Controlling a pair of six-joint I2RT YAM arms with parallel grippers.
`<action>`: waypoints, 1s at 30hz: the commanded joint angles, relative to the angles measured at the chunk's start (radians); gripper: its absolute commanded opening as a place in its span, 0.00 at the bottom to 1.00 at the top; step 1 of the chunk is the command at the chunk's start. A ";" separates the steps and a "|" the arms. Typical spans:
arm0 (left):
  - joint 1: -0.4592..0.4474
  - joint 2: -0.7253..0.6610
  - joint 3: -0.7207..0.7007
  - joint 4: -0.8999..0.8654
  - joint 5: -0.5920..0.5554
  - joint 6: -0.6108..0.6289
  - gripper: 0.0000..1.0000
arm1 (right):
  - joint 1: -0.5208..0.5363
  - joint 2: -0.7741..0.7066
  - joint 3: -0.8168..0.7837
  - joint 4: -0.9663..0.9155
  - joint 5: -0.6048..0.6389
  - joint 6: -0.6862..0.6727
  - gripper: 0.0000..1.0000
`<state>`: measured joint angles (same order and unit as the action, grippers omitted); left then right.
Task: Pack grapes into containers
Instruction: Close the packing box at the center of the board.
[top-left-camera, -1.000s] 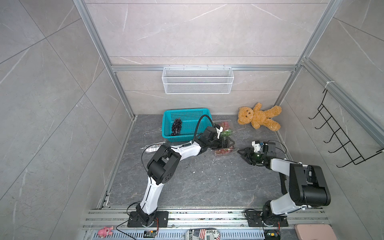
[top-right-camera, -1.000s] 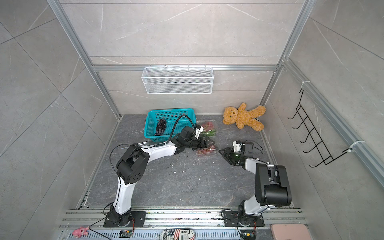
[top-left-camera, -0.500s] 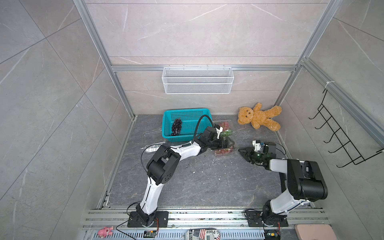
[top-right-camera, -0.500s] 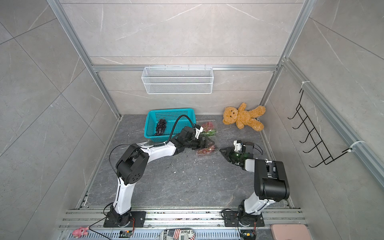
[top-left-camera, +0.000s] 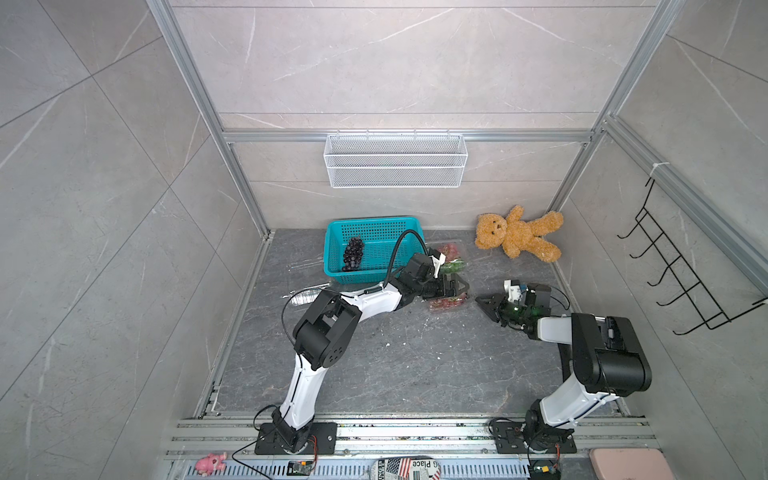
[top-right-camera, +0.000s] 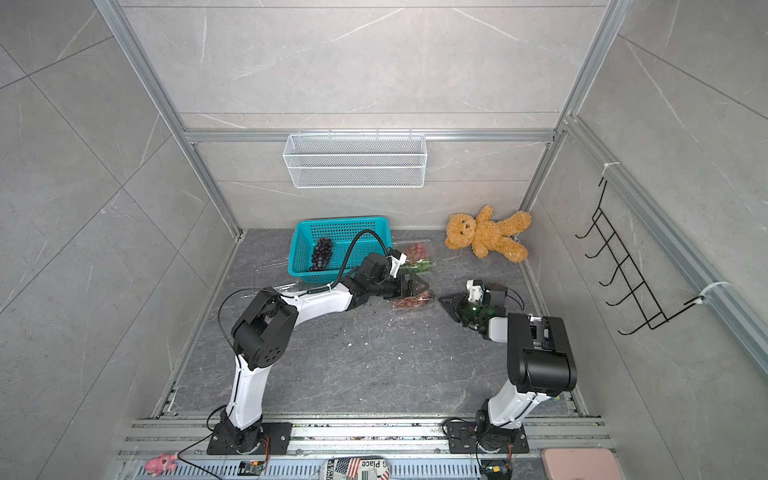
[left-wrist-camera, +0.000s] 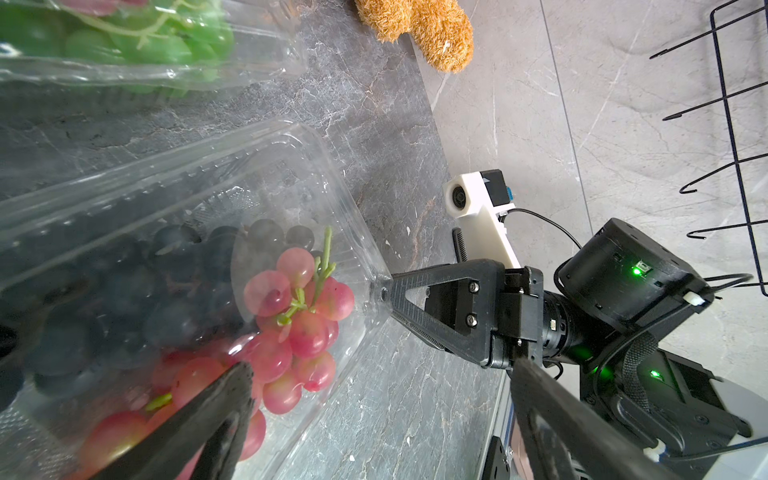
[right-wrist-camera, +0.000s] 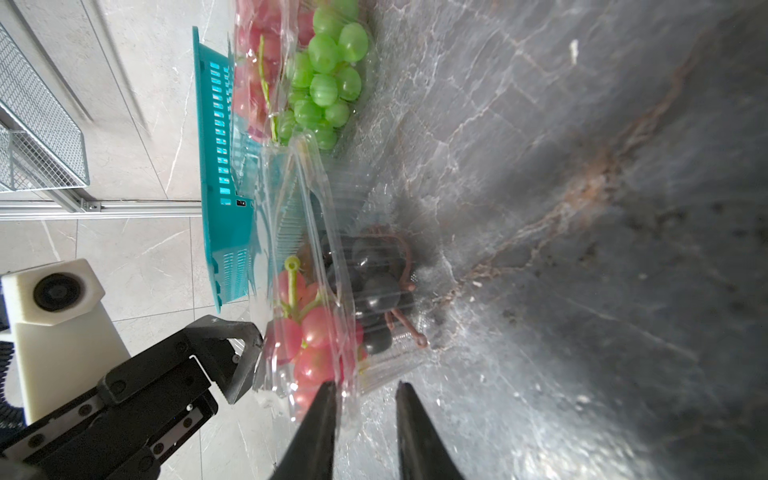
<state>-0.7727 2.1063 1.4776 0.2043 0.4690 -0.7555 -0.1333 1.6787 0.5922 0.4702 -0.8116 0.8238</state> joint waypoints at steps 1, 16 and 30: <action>-0.002 -0.030 -0.017 -0.049 -0.013 0.015 0.99 | -0.002 0.024 0.011 0.016 0.000 0.017 0.26; -0.002 -0.020 -0.014 -0.051 -0.016 0.012 0.99 | 0.003 0.065 0.001 0.075 -0.005 0.052 0.20; -0.001 -0.018 -0.020 -0.047 -0.019 0.009 0.99 | 0.019 0.081 0.004 0.091 0.005 0.070 0.20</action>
<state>-0.7727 2.1063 1.4769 0.2035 0.4557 -0.7555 -0.1284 1.7302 0.5930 0.5819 -0.8341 0.8833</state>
